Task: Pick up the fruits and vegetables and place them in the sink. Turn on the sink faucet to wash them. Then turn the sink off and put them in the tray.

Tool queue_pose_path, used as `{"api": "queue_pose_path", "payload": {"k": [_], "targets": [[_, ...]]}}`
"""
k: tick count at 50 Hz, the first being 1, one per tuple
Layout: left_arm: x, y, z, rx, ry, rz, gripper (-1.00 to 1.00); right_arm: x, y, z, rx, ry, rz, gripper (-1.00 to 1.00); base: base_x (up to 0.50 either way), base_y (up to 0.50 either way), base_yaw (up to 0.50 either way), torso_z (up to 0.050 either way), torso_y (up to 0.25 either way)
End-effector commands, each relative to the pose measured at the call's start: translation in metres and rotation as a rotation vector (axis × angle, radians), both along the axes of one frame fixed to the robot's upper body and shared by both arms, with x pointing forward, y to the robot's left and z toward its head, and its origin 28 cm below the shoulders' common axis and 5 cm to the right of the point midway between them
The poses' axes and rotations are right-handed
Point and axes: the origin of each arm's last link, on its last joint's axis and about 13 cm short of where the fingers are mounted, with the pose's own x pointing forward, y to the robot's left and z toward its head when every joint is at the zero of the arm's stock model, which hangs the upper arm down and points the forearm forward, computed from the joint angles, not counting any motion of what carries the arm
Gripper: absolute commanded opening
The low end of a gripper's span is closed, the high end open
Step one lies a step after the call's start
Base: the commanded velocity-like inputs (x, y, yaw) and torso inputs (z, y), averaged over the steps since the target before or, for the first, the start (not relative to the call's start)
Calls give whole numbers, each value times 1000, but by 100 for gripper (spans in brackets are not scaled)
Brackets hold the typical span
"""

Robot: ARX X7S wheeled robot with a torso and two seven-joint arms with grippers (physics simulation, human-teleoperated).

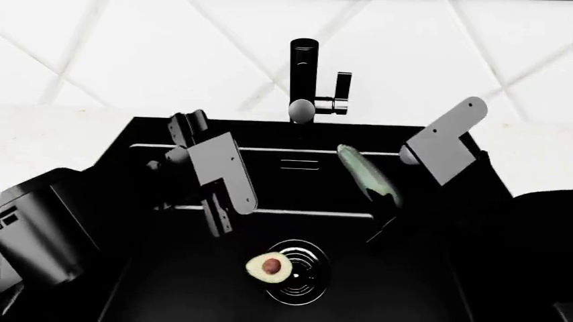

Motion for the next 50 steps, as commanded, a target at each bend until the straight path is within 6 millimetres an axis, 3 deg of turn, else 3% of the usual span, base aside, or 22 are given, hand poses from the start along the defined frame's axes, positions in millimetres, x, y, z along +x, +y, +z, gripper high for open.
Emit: {"api": "queue_pose_path", "payload": {"k": [1, 13, 24, 50], "targets": [[-10, 11, 22, -47, -95, 88, 100, 19, 11, -13, -75, 88, 26, -100, 0, 0, 0, 0, 0], [-15, 14, 38, -113, -170, 187, 100, 34, 12, -30, -101, 94, 17, -100, 0, 0, 0, 0, 0], [-19, 18, 41, -101, -168, 174, 100, 54, 17, -59, -140, 220, 44, -100, 0, 0, 0, 0, 0], [-19, 26, 37, -112, -165, 199, 100, 91, 40, -88, -112, 293, 59, -100, 0, 0, 0, 0, 0]]}}
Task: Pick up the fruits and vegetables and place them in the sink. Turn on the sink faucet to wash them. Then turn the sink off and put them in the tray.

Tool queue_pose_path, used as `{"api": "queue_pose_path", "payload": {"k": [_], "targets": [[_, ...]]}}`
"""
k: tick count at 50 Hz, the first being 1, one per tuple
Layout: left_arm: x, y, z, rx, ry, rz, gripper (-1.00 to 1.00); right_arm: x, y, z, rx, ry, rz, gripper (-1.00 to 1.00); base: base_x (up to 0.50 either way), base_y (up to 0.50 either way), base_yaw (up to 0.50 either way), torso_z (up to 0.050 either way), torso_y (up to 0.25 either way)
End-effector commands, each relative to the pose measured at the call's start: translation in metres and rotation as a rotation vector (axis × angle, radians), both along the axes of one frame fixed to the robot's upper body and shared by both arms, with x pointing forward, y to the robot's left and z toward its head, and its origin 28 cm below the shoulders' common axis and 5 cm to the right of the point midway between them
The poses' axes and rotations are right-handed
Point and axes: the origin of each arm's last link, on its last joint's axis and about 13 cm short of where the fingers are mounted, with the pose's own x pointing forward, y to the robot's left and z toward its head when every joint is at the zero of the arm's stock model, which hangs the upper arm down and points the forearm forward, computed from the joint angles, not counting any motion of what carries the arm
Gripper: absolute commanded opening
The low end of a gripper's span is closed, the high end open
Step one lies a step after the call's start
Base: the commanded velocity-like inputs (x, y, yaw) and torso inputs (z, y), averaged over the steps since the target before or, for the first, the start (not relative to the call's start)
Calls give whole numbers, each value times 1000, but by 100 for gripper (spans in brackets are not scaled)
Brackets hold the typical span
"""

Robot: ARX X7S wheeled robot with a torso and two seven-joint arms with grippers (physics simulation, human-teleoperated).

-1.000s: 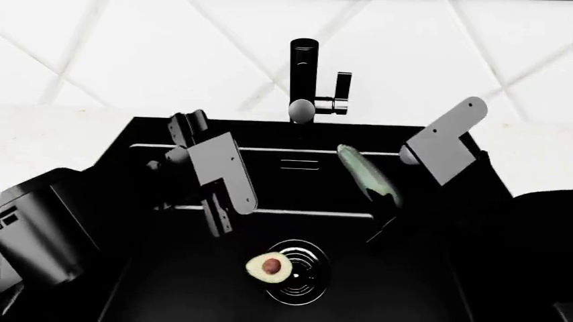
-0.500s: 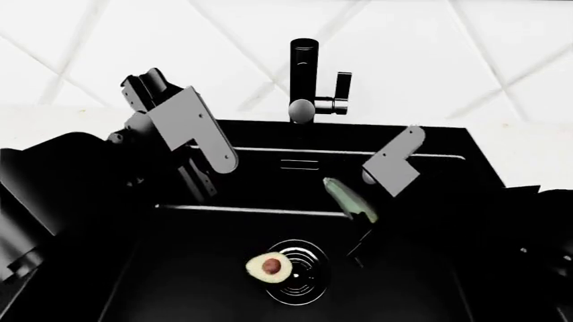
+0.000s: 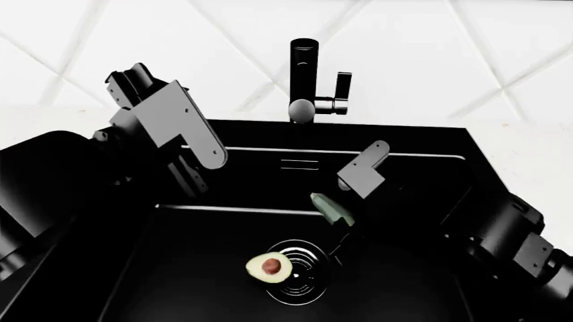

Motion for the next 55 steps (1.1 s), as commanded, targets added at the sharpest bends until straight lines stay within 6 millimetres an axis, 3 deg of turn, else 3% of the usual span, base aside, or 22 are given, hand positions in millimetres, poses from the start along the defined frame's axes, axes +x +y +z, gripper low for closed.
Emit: {"api": "queue_pose_path", "payload": {"k": [1, 19, 45, 46, 55], "targets": [[0, 3, -2, -5, 6, 12, 100, 16, 10, -12, -1, 27, 13, -100, 0, 0, 0, 0, 0], [1, 6, -2, -7, 9, 23, 100, 18, 16, -30, 9, 130, 44, -100, 0, 0, 0, 0, 0], [-1, 11, -4, -17, 10, 45, 100, 10, 15, -28, -10, 186, 65, -100, 0, 0, 0, 0, 0], [-1, 11, -3, -18, 10, 45, 100, 10, 15, -28, -7, 186, 69, 100, 0, 0, 0, 0, 0], [-2, 11, -4, -20, 12, 49, 100, 9, 15, -25, -2, 178, 83, 100, 0, 0, 0, 0, 0]]}}
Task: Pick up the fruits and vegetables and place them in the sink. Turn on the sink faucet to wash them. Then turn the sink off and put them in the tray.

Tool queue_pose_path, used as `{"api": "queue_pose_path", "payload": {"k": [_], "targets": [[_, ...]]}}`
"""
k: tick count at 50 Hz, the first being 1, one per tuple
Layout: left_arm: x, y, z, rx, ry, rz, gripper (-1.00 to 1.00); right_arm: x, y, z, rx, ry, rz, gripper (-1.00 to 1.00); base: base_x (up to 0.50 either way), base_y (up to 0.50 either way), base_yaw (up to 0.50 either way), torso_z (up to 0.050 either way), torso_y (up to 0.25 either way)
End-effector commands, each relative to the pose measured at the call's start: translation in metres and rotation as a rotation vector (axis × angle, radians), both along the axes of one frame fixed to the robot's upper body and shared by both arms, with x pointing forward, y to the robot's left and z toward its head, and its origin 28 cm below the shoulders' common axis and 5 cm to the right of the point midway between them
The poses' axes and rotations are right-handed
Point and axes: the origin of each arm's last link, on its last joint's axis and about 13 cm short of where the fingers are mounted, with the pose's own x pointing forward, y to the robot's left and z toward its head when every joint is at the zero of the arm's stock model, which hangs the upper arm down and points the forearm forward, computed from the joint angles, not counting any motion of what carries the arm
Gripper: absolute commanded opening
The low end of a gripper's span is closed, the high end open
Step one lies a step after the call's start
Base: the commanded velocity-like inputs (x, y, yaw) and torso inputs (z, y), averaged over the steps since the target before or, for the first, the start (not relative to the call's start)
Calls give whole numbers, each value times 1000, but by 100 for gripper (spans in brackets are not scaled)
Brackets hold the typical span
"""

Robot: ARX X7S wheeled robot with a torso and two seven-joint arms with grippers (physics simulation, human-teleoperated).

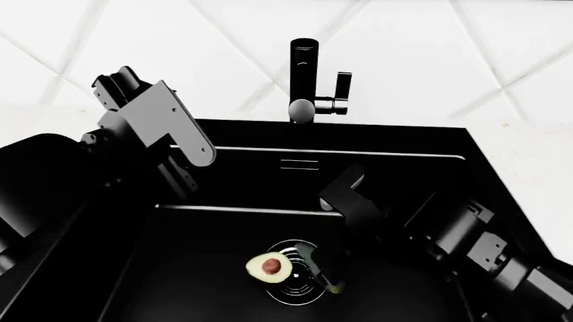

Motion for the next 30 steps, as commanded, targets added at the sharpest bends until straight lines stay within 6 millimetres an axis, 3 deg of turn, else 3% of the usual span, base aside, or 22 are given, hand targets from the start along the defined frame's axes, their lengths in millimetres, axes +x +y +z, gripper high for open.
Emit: {"api": "queue_pose_path", "payload": {"k": [1, 12, 30], "targets": [[-1, 1, -1, -4, 2, 5, 100, -2, -1, 4, 5, -2, 16, 100, 0, 0, 0, 0, 0], [-1, 2, -3, -6, 4, 9, 100, -12, -10, 17, -2, -29, 11, 100, 0, 0, 0, 0, 0], [-2, 2, -2, -11, 3, 15, 100, -60, -25, 70, 83, -229, 56, 100, 0, 0, 0, 0, 0]]}}
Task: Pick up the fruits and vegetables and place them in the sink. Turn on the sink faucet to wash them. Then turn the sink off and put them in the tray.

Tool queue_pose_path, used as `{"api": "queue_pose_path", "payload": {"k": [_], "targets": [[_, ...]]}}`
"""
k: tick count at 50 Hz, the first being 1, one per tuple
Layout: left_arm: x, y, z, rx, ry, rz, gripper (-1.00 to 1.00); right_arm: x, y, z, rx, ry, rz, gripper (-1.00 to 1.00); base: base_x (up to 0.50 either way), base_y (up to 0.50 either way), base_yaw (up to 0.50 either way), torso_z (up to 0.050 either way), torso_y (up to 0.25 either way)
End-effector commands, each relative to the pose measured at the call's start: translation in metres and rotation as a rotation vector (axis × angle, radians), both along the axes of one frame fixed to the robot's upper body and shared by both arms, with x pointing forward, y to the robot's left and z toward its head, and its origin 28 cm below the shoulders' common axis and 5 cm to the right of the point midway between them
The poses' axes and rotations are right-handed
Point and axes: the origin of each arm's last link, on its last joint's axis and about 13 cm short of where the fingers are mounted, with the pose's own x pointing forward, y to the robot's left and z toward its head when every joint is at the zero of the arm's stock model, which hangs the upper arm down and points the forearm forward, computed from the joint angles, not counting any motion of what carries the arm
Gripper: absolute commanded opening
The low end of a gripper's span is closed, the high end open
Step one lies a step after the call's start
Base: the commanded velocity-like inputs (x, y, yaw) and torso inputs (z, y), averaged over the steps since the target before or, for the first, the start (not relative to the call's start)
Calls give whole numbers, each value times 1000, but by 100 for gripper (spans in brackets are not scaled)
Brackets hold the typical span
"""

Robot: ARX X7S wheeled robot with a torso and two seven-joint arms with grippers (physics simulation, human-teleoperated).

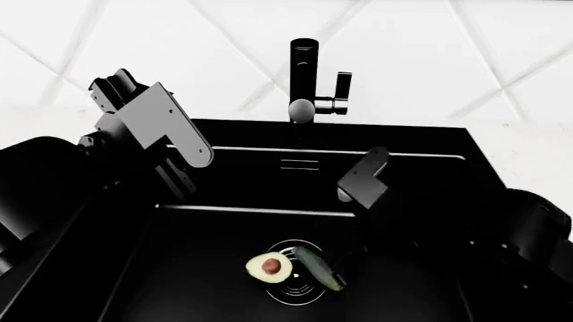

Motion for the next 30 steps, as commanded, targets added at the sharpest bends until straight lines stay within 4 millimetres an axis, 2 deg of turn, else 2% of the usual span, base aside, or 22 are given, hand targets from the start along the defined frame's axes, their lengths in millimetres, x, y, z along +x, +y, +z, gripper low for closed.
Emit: {"api": "queue_pose_path", "payload": {"k": [1, 8, 17, 23, 30], "targets": [[0, 0, 1, -2, -1, 2, 100, -29, -9, 31, 45, -131, 29, 100, 0, 0, 0, 0, 0], [0, -2, -2, -4, 1, -2, 100, -46, -18, 57, 90, -277, 10, 100, 0, 0, 0, 0, 0], [1, -2, -5, -10, 5, -3, 100, -62, -28, 76, 122, -398, -37, 100, 0, 0, 0, 0, 0], [0, -6, -5, -8, 2, -10, 100, -57, -27, 81, 172, -485, -135, 100, 0, 0, 0, 0, 0], [1, -7, -5, -7, 3, -13, 100, -38, -25, 97, 183, -626, -244, 100, 0, 0, 0, 0, 0]]}}
